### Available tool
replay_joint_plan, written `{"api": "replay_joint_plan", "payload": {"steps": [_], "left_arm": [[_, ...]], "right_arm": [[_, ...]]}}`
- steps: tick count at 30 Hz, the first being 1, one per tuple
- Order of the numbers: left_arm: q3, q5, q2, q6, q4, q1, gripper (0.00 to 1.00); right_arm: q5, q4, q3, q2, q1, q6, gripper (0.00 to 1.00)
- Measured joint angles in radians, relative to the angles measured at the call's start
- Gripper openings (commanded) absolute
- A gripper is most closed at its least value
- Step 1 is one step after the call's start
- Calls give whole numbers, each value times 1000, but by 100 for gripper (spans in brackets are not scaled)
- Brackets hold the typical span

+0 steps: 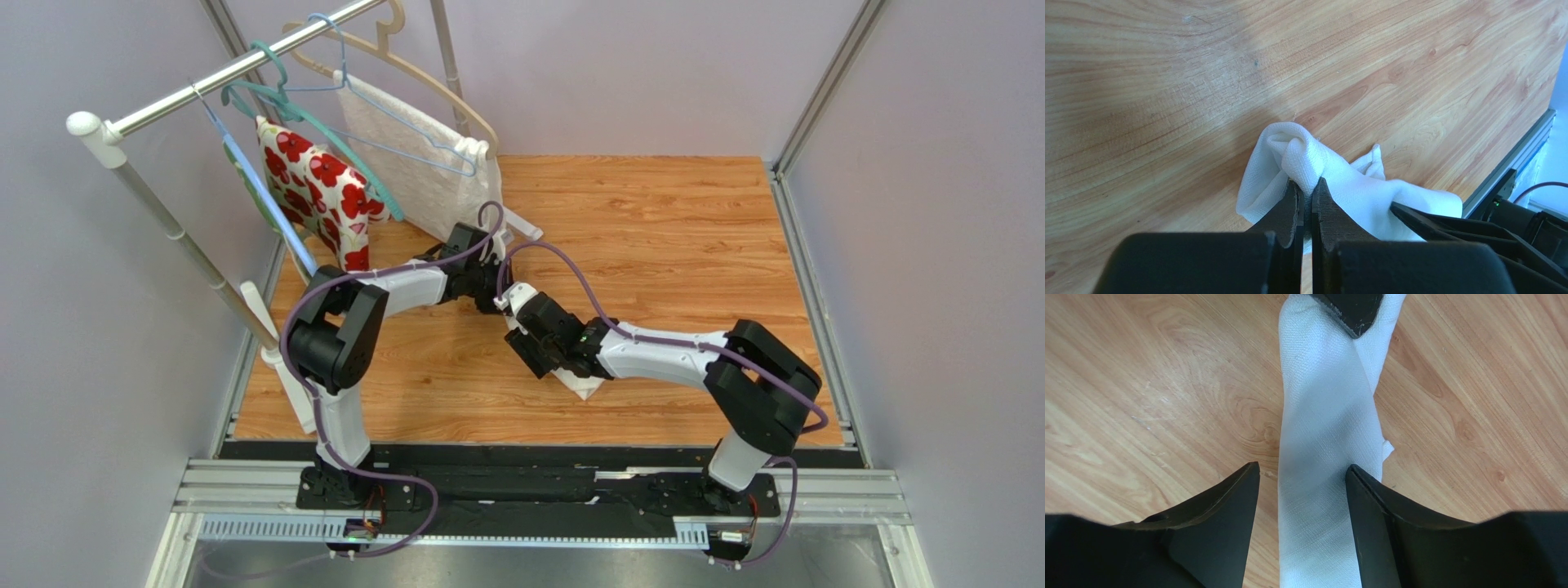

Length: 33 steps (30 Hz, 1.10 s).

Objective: Fold the napkin, place the utensils inside, and roll it up
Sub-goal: Roll the napkin with the utensil

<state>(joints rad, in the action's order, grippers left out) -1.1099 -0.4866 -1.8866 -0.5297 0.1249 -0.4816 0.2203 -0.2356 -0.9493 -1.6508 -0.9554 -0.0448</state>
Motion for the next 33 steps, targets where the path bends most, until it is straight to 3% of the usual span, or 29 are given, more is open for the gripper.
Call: {"api": "replay_joint_plan", "payload": {"steps": [6,11,12,13,18,26,33], "left_arm": [[-14,-2,-4,-3,14,0,1],[-15,-4,-4,-7,11,0,27],[-15,-3,-4,-6,11,0,38],[-15,-2,-3,-8,11,1,42],[-3,11,48,-18,16,2,62],[34,52,192,-21,11,11,66],[87,50,214,-18,-12,10,66]], "right_arm": [[49,18,-1,-50,-8,24,56],[85,15,-26,-97,-6,13,56],[85,12,-32,-102,-3,6,55],[85,10,-35,-105,1,0,54],[31,8,-40,-109,47,-43,38],[-249,16,-29,-81,198,-88,35],[-489,16,-24,-83,332,-126,33]]}}
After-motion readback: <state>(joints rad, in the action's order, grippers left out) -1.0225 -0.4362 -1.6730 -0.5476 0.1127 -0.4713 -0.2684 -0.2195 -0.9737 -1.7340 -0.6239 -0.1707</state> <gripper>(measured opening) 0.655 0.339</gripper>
